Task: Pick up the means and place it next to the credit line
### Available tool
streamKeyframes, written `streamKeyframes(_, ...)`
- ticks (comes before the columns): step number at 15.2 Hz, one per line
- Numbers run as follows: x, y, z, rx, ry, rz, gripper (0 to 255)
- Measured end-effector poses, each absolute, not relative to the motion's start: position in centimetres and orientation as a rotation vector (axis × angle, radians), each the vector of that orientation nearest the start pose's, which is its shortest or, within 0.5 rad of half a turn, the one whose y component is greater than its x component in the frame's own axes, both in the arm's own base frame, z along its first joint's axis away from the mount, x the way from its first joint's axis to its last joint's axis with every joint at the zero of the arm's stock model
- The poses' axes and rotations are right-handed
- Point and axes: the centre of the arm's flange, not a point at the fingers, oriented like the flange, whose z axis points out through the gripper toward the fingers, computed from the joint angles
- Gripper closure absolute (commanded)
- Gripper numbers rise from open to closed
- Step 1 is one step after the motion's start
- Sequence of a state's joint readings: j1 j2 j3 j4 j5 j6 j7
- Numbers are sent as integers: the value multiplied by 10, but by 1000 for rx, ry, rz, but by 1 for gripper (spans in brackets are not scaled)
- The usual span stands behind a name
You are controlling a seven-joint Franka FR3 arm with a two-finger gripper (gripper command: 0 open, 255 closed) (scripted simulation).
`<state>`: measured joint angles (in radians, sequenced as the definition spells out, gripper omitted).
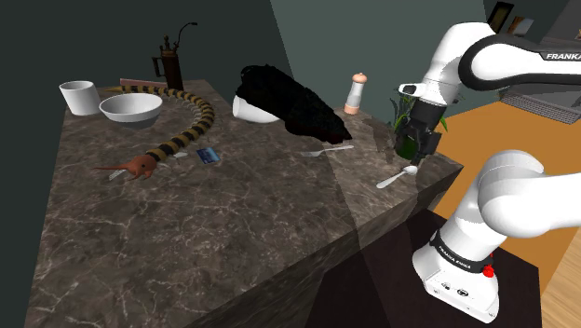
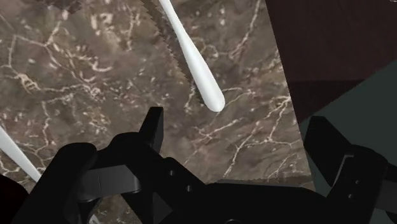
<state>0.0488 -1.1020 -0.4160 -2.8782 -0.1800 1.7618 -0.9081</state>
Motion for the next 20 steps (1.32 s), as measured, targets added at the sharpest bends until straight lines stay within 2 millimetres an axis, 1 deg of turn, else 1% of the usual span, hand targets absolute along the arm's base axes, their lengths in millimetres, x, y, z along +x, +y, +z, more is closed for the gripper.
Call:
streamKeyframes(3, 225, -118, 394, -2592, -1362, -149, 0)
streamKeyframes(4, 228, -126, 383, -2548, -1427, -167, 0)
streamKeyframes(5, 227, -130, 375, -2524, -1463, -178, 0)
streamKeyframes(9, 225, -131, 352, -2500, -1498, -189, 0)
streamKeyframes(12, 226, -128, 337, -2499, -1500, -189, 0)
streamKeyframes(19, 226, -126, 333, -2499, -1501, -190, 0)
streamKeyframes(20, 226, -126, 333, -2499, -1501, -190, 255)
